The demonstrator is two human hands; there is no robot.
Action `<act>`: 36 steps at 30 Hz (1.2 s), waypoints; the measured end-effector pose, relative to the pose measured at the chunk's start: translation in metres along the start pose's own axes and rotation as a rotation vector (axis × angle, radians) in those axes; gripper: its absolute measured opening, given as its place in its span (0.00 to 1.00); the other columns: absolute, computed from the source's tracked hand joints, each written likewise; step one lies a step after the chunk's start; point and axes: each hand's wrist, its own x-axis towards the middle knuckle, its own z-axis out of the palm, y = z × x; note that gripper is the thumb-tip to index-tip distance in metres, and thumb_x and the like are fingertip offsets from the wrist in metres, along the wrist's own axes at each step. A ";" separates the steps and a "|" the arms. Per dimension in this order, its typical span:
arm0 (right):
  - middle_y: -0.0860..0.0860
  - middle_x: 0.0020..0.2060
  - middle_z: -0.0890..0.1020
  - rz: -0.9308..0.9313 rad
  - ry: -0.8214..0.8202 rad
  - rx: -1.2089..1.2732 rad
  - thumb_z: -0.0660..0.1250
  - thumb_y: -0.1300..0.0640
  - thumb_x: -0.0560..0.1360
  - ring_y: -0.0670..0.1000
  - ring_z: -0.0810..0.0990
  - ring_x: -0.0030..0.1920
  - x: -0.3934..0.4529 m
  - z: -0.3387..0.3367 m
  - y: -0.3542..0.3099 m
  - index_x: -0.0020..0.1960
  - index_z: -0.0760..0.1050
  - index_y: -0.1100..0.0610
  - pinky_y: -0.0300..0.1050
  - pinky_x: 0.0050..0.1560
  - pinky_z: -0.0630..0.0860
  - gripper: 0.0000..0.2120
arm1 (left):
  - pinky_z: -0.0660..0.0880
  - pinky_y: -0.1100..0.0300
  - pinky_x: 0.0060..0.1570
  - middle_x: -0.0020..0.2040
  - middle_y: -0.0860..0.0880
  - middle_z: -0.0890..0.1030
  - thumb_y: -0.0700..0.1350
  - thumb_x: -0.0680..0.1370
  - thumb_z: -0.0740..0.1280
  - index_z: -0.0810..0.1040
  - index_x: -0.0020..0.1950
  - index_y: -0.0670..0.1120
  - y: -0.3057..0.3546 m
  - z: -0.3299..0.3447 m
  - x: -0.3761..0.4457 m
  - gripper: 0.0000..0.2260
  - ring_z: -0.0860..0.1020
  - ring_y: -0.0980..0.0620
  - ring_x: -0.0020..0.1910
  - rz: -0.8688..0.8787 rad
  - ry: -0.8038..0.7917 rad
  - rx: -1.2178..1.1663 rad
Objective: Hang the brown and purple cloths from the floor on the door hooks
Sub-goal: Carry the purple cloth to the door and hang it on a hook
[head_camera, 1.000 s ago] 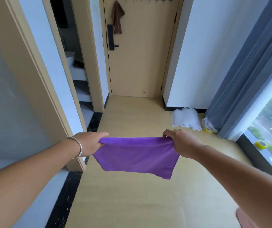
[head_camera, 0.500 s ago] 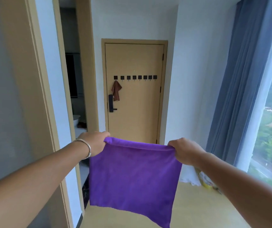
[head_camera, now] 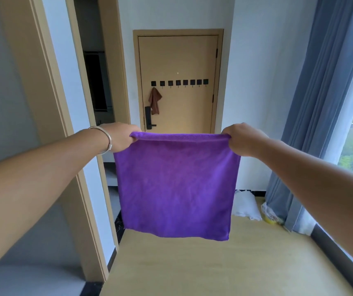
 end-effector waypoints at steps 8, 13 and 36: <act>0.51 0.44 0.80 -0.017 0.038 -0.005 0.51 0.67 0.70 0.54 0.76 0.44 0.050 0.035 0.013 0.52 0.80 0.51 0.41 0.31 0.64 0.23 | 0.75 0.54 0.45 0.47 0.56 0.80 0.55 0.83 0.52 0.73 0.53 0.60 -0.029 0.026 0.049 0.11 0.78 0.53 0.45 0.100 -0.113 -0.050; 0.50 0.43 0.80 -0.007 0.049 -0.030 0.52 0.67 0.71 0.53 0.77 0.44 0.117 0.062 0.009 0.51 0.80 0.50 0.43 0.35 0.72 0.22 | 0.70 0.60 0.39 0.46 0.58 0.79 0.55 0.83 0.51 0.73 0.54 0.60 -0.060 0.045 0.105 0.12 0.77 0.56 0.44 0.124 -0.159 -0.052; 0.46 0.35 0.76 0.030 0.068 -0.055 0.53 0.67 0.73 0.48 0.74 0.35 0.409 0.157 0.025 0.40 0.72 0.47 0.42 0.31 0.69 0.17 | 0.68 0.57 0.40 0.41 0.47 0.78 0.46 0.81 0.52 0.71 0.41 0.48 -0.173 0.091 0.387 0.13 0.73 0.51 0.38 -0.031 -0.127 -0.190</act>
